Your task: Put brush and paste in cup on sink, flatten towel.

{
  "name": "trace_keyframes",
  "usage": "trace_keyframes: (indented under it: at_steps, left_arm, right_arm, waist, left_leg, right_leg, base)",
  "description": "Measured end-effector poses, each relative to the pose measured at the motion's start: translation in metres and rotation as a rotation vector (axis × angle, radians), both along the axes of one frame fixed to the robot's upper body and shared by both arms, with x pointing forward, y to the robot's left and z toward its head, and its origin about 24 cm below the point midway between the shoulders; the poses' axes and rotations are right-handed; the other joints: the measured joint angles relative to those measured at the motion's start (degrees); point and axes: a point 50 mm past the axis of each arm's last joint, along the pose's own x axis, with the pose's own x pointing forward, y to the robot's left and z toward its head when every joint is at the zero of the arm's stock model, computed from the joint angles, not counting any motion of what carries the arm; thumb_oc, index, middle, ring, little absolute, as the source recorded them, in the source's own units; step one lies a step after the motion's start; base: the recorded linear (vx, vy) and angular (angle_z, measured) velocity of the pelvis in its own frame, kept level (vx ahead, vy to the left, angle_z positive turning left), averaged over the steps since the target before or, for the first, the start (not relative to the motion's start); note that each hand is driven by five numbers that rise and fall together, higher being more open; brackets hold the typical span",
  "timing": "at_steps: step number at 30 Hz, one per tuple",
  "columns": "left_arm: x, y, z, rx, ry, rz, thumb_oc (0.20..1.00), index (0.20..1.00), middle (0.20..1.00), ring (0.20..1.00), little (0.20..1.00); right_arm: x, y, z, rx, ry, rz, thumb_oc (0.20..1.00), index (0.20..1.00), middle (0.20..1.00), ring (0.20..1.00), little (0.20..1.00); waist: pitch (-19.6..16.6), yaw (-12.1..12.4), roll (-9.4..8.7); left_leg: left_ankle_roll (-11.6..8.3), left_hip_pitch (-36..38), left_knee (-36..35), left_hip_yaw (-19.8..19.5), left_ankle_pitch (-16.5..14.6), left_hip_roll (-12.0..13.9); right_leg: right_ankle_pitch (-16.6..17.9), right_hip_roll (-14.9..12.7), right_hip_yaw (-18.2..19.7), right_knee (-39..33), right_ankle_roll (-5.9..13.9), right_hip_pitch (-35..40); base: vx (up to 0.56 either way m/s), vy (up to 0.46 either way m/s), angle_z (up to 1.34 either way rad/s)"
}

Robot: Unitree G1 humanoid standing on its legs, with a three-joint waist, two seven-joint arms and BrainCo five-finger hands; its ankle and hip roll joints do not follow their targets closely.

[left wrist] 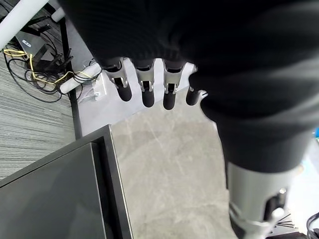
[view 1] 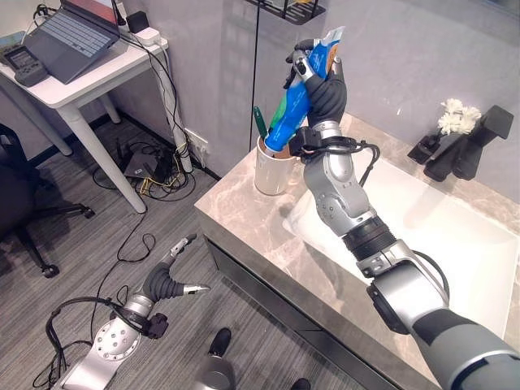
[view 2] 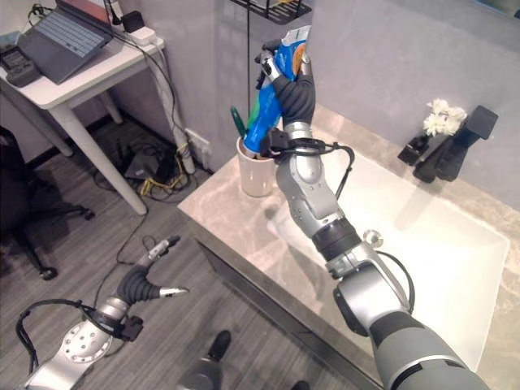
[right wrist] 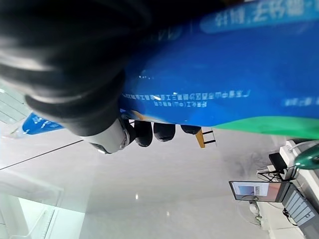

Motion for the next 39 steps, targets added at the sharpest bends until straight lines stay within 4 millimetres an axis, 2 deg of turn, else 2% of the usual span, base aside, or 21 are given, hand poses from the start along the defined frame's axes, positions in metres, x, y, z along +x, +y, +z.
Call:
trace_keyframes:
  at_steps: [18,24,33,34,35,36,39]
  left_arm:
    - [-0.001,0.003,0.002,-0.005,-0.005,0.013,1.0,1.0,1.0,1.0,1.0]
    - [-0.001,0.003,0.002,-0.005,-0.004,0.012,1.0,1.0,1.0,1.0,1.0]
    - [-0.001,0.003,0.001,-0.005,-0.004,0.012,1.0,1.0,1.0,1.0,1.0]
    - [-0.001,0.003,0.001,-0.005,-0.004,0.012,1.0,1.0,1.0,1.0,1.0]
    - [-0.001,0.003,0.002,-0.005,-0.004,0.012,1.0,1.0,1.0,1.0,1.0]
    - [-0.001,0.003,0.002,-0.005,-0.006,0.012,1.0,1.0,1.0,1.0,1.0]
    - [-0.001,0.003,0.001,-0.006,-0.004,0.013,1.0,1.0,1.0,1.0,1.0]
  right_arm:
    - [0.0,0.002,-0.009,-0.042,0.017,0.011,0.2,0.2,0.2,0.2,0.2]
    - [0.0,0.0,-0.023,-0.048,0.055,0.008,0.2,0.2,0.2,0.2,0.2]
    - [-0.001,0.005,-0.025,-0.066,0.059,0.021,0.2,0.2,0.2,0.2,0.2]
    - [-0.001,0.005,-0.026,-0.067,0.06,0.023,0.576,0.576,0.576,0.576,0.576]
    - [-0.001,0.006,-0.026,-0.068,0.061,0.025,0.909,0.909,0.909,0.909,0.909]
    - [-0.001,0.006,-0.026,-0.071,0.059,0.03,1.0,1.0,1.0,1.0,1.0]
    - [-0.001,0.006,-0.026,-0.076,0.058,0.035,1.0,1.0,1.0,1.0,1.0]
  waist:
    - [0.25,0.0,0.14]
    - [0.28,0.0,0.18]
    - [0.31,0.02,0.23]
    - [0.31,0.03,0.23]
    - [0.31,0.04,0.23]
    - [0.31,0.04,0.23]
    - [0.31,0.02,0.23]
  left_leg:
    - [0.0,0.05,0.0,0.18,0.0,0.0]
    - [0.0,0.07,0.0,0.2,0.0,0.02]
    - [0.0,0.09,0.01,0.22,0.0,0.0]
    - [0.0,0.09,0.0,0.21,0.0,0.0]
    - [0.0,0.09,0.01,0.21,0.0,0.0]
    - [0.0,0.11,0.01,0.21,0.0,0.0]
    - [0.0,0.11,0.01,0.23,0.0,0.01]
  right_leg:
    - [0.01,-0.01,0.2,0.0,0.0,-0.07]
    - [0.02,0.0,0.23,0.0,-0.01,-0.06]
    - [0.03,0.0,0.25,0.01,-0.01,-0.04]
    - [0.03,0.0,0.25,0.01,-0.01,-0.04]
    - [0.03,0.0,0.24,0.01,-0.01,-0.04]
    - [0.03,-0.01,0.24,0.01,-0.01,-0.03]
    - [0.03,0.0,0.25,0.01,-0.01,-0.02]
  base:
    - [0.0,0.0,0.0]
    - [0.0,0.0,0.0]
    - [0.0,0.0,0.0]
    - [0.0,0.0,0.0]
    - [0.0,0.0,0.0]
    - [0.0,0.0,0.0]
    - [0.0,0.0,0.0]
